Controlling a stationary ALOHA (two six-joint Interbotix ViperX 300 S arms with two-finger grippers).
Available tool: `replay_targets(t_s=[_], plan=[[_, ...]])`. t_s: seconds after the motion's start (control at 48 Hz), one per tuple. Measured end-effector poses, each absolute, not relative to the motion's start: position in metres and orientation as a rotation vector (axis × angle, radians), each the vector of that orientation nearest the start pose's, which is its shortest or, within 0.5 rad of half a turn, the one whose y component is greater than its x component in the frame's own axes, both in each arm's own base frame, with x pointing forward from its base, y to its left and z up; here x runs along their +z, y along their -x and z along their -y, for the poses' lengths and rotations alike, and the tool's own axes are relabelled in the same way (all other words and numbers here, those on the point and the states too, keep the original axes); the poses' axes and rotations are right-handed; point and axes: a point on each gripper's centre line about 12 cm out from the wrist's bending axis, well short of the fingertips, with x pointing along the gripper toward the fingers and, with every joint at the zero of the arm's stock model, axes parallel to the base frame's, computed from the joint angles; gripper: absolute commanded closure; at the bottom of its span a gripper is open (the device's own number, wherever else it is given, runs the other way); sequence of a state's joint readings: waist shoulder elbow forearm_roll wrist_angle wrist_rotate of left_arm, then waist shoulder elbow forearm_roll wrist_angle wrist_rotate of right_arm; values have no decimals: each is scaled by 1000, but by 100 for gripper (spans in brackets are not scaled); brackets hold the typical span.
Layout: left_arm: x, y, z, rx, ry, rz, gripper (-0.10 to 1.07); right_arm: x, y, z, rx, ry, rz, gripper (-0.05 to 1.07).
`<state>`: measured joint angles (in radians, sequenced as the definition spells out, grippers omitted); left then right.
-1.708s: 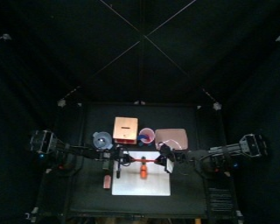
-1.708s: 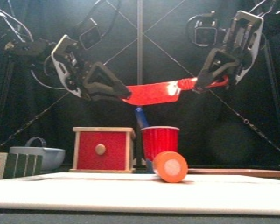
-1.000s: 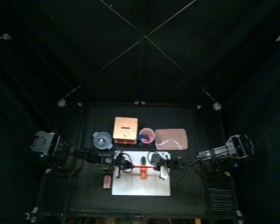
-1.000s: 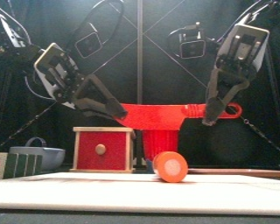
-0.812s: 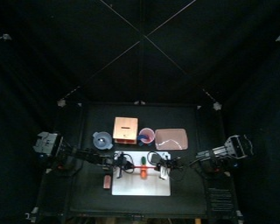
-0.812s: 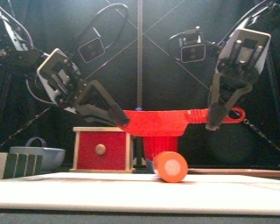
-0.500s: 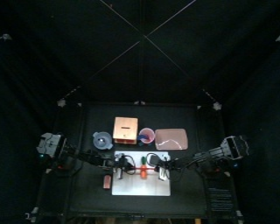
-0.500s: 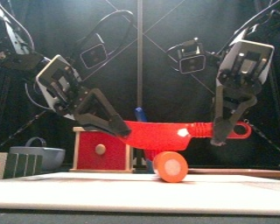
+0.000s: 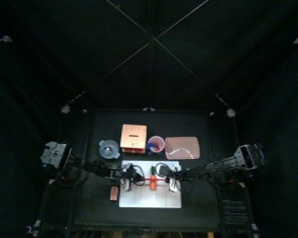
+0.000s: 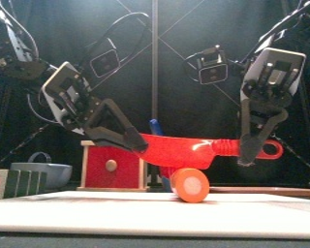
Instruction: Cut carrot
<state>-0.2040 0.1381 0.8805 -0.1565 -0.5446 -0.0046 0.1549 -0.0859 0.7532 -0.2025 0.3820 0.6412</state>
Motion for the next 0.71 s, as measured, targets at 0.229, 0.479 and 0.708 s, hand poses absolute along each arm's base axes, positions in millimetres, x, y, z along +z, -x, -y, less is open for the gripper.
replay_targets(t_s=[0.229, 0.479, 0.708], plan=[[104, -356, 64, -88, 67, -493, 59, 143, -327, -43, -162, -290, -1032, 79], [102, -356, 64, -86, 69, -499, 59, 142, -326, -42, -163, -290, -1035, 79], [89, -356, 64, -73, 74, -533, 59, 135, -328, -43, -161, -289, -1042, 79]])
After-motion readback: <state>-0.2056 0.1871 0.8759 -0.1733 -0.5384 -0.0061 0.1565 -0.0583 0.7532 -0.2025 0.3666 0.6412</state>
